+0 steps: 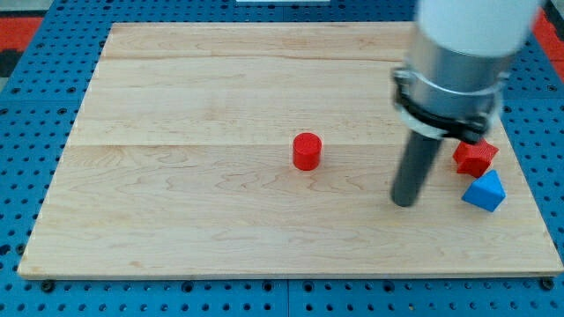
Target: Push the red star into the right side of the red circle
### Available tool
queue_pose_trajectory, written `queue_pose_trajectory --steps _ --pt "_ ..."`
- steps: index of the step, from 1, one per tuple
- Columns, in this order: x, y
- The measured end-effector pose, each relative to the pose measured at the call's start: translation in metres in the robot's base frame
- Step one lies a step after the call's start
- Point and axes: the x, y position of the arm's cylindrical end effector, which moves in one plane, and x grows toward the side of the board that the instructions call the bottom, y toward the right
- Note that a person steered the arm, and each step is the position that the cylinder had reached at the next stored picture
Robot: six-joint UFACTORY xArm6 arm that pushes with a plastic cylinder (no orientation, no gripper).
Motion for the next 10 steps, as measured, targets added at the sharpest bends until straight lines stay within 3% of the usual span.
queue_pose_trajectory --steps 2,4,5,7,10 --pt "0.055 0.055" --pt "0.032 0.149" --pt "-0.004 0.157" --pt "-0.065 0.135" --pt "-0.066 0.048"
